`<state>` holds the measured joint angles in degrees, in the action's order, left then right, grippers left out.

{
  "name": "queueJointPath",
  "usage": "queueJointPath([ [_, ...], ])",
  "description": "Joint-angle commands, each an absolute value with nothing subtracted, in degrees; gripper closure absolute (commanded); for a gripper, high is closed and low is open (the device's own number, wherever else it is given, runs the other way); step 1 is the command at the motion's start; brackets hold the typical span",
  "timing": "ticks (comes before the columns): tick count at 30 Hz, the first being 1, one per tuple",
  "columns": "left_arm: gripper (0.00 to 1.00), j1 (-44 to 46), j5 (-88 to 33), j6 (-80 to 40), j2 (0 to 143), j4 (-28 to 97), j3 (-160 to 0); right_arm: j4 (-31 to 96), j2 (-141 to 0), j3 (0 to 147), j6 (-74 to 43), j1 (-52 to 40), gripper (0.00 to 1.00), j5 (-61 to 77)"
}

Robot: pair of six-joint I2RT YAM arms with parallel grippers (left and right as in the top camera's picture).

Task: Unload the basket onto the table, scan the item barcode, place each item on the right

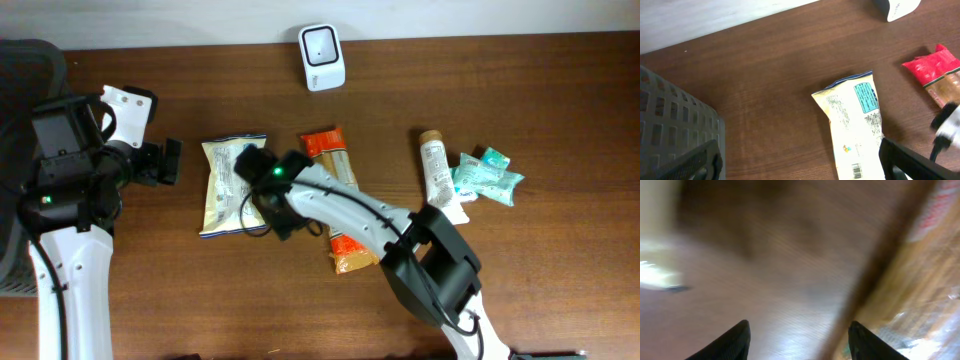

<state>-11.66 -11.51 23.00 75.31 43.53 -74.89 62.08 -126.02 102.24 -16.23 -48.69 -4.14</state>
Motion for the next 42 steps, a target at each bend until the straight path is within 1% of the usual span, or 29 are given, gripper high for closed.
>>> queueJointPath([
  [1, 0.01, -11.8, -11.5, 23.9, 74.7, 43.4, -75.0, 63.4, -126.7, 103.9, -15.2, -48.9, 0.39, 1.3],
  [4, 0.01, -11.8, -11.5, 23.9, 74.7, 43.4, -75.0, 69.7, -125.9, 108.7, -14.9, -44.1, 0.42, 1.4],
  [5, 0.01, -11.8, -11.5, 23.9, 74.7, 43.4, -75.0, 72.6, -125.2, 112.4, -12.6, -40.7, 0.44, 2.8],
  [8, 0.01, -11.8, -11.5, 23.9, 74.7, 43.4, -75.0, 76.9, -124.3, 118.0, -12.2, -33.8, 0.43, 4.1],
  [9, 0.01, -11.8, -11.5, 23.9, 74.7, 43.4, -75.0, 78.7, -124.3, 119.0, -10.8, -30.0, 0.43, 4.7],
  [12, 0.01, -11.8, -11.5, 23.9, 74.7, 43.4, -75.0, 79.7, -125.0, 118.0, -5.7, -22.8, 0.42, 9.8],
  [14, 0.01, -11.8, -11.5, 23.9, 74.7, 43.4, -75.0, 79.3, -126.1, 116.4, 1.5, -18.9, 0.3, 17.8],
  [16, 0.01, -11.8, -11.5, 23.9, 74.7, 43.4, -75.0, 78.1, -127.0, 113.1, 9.2, -15.9, 0.22, 27.8],
  [18, 0.01, -11.8, -11.5, 23.9, 74.7, 43.4, -75.0, 75.3, -127.4, 108.9, 11.2, -14.5, 0.19, 31.1],
  [23, 0.01, -11.8, -11.5, 23.9, 74.7, 43.4, -75.0, 67.9, -127.5, 99.5, 11.4, -14.7, 0.15, 31.6],
  [27, 0.01, -11.8, -11.5, 23.9, 74.7, 43.5, -75.0, 61.3, -127.5, 93.3, 11.4, -14.8, 0.16, 37.4],
  [33, 0.01, -11.8, -11.5, 23.9, 74.7, 43.6, -75.0, 55.2, -127.5, 86.4, 11.1, -17.0, 0.17, 38.5],
  [34, 0.01, -11.8, -11.5, 23.9, 74.7, 43.7, -75.0, 54.3, -127.5, 86.0, 11.1, -17.9, 0.23, 38.2],
  [36, 0.01, -11.8, -11.5, 23.9, 74.7, 43.6, -75.0, 53.9, -127.5, 86.0, 10.9, -18.6, 0.28, 37.3],
  [37, 0.01, -11.8, -11.5, 23.9, 74.7, 43.7, -75.0, 53.6, -127.5, 86.0, 10.0, -18.7, 0.33, 36.7],
  [38, 0.01, -11.8, -11.5, 23.9, 74.7, 43.6, -75.0, 53.3, -127.5, 86.0, 8.6, -18.8, 0.52, 35.7],
  [39, 0.01, -11.8, -11.5, 23.9, 74.7, 43.7, -75.0, 53.3, -127.5, 86.0, 8.5, -18.8, 0.66, 35.6],
  [40, 0.01, -11.8, -11.5, 23.9, 74.7, 43.7, -75.0, 53.3, -127.5, 86.0, 8.5, -18.8, 0.78, 35.6],
  [41, 0.01, -11.8, -11.5, 23.9, 74.7, 43.7, -75.0, 53.3, -127.5, 86.0, 8.5, -18.8, 0.82, 35.6],
  [42, 0.01, -11.8, -11.5, 23.9, 74.7, 43.7, -75.0, 53.3, -127.5, 86.0, 8.4, -18.8, 0.89, 35.6],
])
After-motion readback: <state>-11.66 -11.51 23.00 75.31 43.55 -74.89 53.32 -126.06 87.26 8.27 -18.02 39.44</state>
